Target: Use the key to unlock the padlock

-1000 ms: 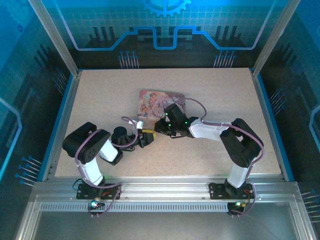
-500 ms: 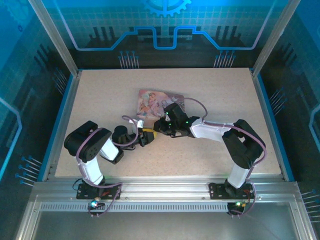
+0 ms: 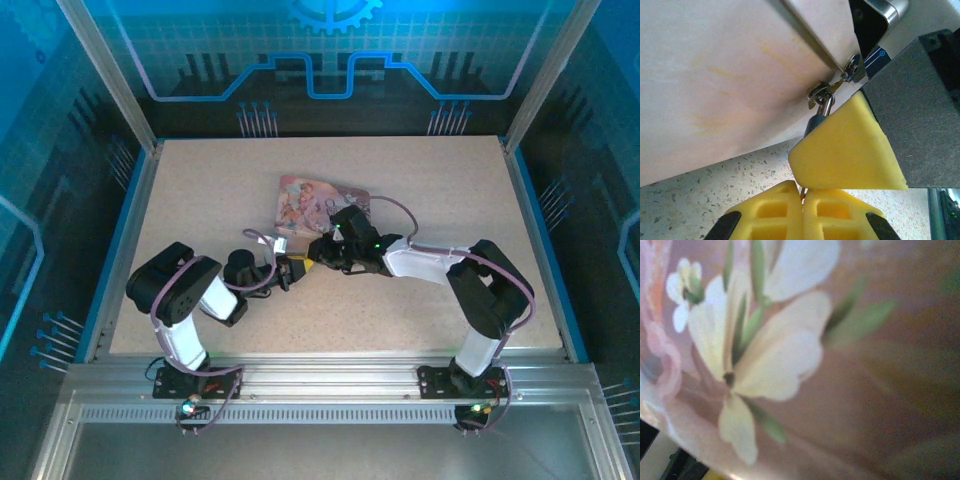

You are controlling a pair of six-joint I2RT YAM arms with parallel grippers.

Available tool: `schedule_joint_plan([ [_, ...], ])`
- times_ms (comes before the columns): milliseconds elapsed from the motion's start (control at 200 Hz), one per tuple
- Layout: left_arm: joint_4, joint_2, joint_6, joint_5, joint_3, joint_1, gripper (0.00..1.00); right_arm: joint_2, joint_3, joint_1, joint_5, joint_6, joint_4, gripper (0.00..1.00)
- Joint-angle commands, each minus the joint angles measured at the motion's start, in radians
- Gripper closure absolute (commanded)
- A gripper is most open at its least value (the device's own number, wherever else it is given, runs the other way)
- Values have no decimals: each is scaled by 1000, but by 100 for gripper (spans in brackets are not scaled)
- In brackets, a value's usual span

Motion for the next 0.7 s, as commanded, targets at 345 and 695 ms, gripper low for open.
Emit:
schedule_joint_plan([
  [345,34,20,-90,-19,-10,4,100,-70,-96,-12,15,91,108,41],
  [695,34,41,-143,-14,-12,2,100,-94,-284,-11,119,217,307,39],
])
